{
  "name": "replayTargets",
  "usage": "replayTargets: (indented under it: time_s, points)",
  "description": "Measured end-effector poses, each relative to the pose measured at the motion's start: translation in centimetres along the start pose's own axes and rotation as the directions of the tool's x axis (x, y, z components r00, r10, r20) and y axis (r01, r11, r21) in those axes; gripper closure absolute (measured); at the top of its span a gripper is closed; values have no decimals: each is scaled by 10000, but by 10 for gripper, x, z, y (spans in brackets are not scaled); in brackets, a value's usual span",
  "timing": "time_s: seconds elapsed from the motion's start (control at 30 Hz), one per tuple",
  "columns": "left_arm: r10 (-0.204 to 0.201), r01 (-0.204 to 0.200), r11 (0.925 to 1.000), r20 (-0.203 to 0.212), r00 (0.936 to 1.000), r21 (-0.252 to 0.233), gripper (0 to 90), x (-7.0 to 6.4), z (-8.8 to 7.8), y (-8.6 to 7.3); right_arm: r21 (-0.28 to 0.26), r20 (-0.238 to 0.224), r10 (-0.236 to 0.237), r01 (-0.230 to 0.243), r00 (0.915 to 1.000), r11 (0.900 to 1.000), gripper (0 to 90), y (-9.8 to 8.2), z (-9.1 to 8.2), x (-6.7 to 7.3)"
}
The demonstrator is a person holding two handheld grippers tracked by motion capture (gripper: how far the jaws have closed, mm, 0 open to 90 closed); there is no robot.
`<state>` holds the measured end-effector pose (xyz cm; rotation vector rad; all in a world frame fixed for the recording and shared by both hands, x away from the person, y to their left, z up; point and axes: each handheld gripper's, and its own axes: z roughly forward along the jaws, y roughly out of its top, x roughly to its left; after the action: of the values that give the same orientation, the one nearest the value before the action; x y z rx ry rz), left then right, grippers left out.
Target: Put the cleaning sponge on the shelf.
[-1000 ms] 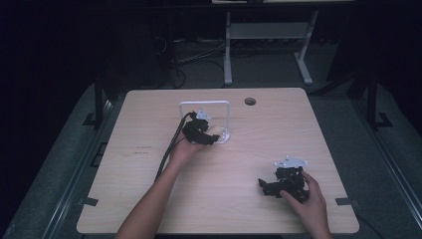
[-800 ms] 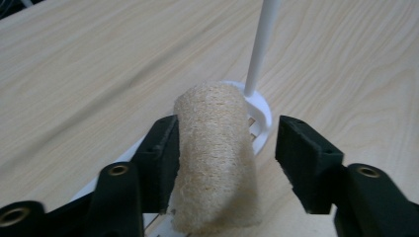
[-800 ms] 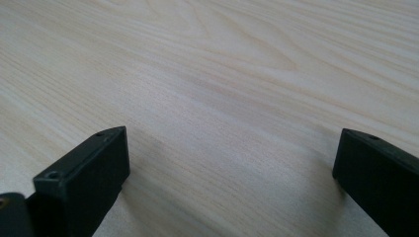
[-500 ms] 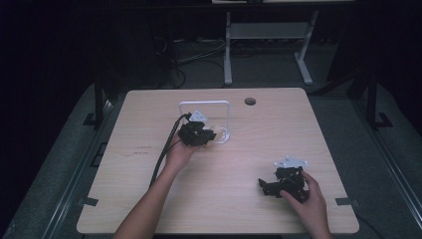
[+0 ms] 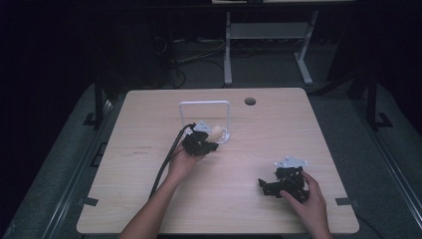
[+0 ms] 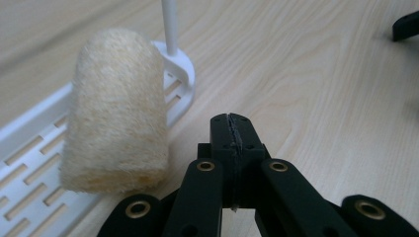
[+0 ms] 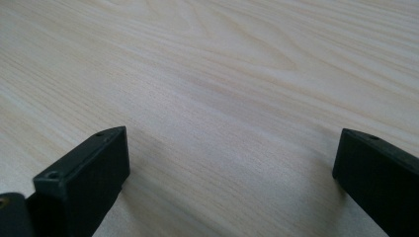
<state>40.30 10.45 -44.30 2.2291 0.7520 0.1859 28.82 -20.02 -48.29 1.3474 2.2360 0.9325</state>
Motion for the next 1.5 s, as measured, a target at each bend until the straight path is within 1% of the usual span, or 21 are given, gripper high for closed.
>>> replayTargets:
  time_s: [0.07,0.1,0.13,0.37,0.4,0.5,0.67,0.9,0.93,1.0,1.1,1.17,1.2,1.23,1.33,1.5]
  points:
    - [-5,5,9999,-45,10000,133,898,0,4,-3,0,-1,1,-1,10000,10000,5,0,0,0]
    - [-82,83,9997,-36,10000,230,897,0,6,-4,-6,0,4,-4,10000,10000,5,0,0,0]
    - [-34,36,9996,-76,10000,268,897,1,7,-5,-1,1,-1,1,10000,10000,5,0,0,0]
    - [-204,213,9989,-222,9995,408,896,5,12,-9,0,1,2,-2,10000,10000,6,0,0,0]
    - [-248,261,9988,-338,9991,404,896,7,11,-9,-1,2,3,-3,10000,10000,6,0,0,0]
    - [-280,297,9987,-426,9987,406,896,10,10,-10,-1,0,0,0,10000,10000,6,0,0,0]
    - [-437,469,9980,-750,9962,417,896,19,5,-12,0,2,2,-2,10000,10000,6,0,0,0]
    - [-429,481,9977,-1065,9934,471,896,29,-1,-15,0,-1,4,-4,10000,10000,5,0,0,0]
    - [-486,539,9975,-1108,9927,450,896,30,-1,-15,-1,1,10,-10,10000,10000,6,0,0,0]
    - [-441,509,9973,-1244,9913,520,896,32,-3,-16,-4,1,11,-11,10000,10000,6,0,0,0]
    - [-602,669,9967,-1368,9888,450,897,36,-4,-18,0,0,4,-4,10000,10000,6,0,0,0]
    - [-661,729,9964,-1414,9877,430,897,37,-5,-18,1,1,8,-8,10000,10000,6,0,0,0]
    - [-586,661,9967,-1459,9876,472,897,39,-5,-18,-1,-1,8,-8,10000,10000,6,0,0,0]
    - [-650,726,9963,-1498,9866,463,897,39,-5,-19,0,-1,5,-5,10000,10000,5,0,0,0]
    - [-669,745,9963,-1547,9857,438,897,42,-6,-20,-1,0,9,-9,10000,10000,5,0,0,0]
    - [-687,786,9957,-1769,9818,493,897,43,-8,-21,-5,1,12,-12,10000,10000,6,0,0,0]
